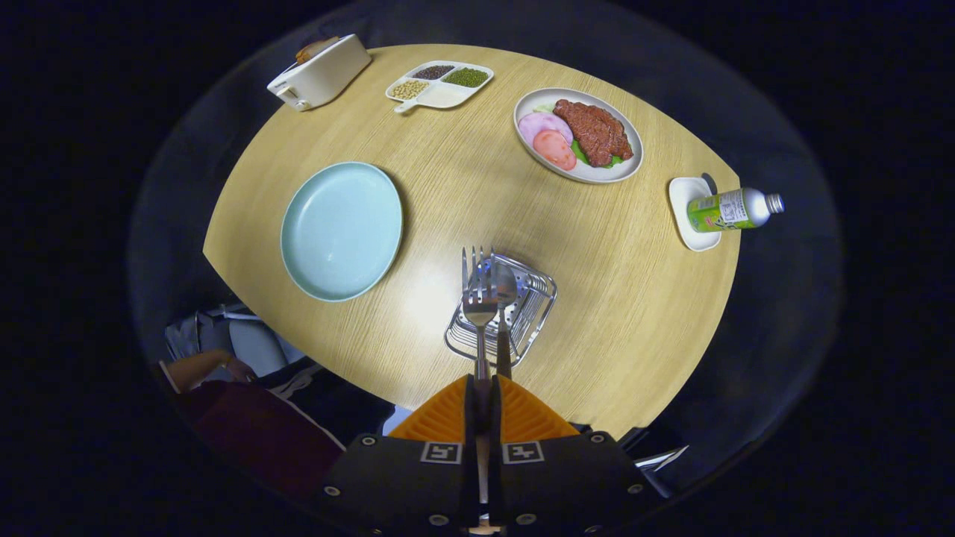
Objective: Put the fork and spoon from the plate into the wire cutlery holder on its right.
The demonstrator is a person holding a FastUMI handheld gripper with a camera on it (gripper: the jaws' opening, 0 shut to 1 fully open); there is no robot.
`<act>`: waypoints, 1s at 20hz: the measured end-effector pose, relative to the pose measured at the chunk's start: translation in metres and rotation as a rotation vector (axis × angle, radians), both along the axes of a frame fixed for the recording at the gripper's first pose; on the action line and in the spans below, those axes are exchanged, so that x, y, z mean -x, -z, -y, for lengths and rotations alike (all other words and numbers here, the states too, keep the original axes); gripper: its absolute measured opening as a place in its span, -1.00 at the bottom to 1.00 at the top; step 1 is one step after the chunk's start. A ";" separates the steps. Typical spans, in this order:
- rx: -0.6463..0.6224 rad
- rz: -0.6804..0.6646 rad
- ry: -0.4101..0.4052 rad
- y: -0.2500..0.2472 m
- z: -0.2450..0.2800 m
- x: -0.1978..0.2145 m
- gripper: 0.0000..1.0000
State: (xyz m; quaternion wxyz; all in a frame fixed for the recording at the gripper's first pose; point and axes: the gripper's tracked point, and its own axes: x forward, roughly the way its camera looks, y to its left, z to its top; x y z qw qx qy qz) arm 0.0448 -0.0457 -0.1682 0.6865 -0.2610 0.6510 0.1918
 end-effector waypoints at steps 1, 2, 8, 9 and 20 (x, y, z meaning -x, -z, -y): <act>0.024 -0.005 0.008 -0.001 0.011 0.002 -0.90; 0.043 -0.014 0.010 0.000 0.019 0.003 -0.90; 0.076 -0.077 0.015 0.014 0.021 -0.004 -0.90; 0.086 -0.090 0.007 0.017 0.018 -0.005 -0.90; 0.106 -0.079 -0.006 0.039 -0.008 -0.022 -0.78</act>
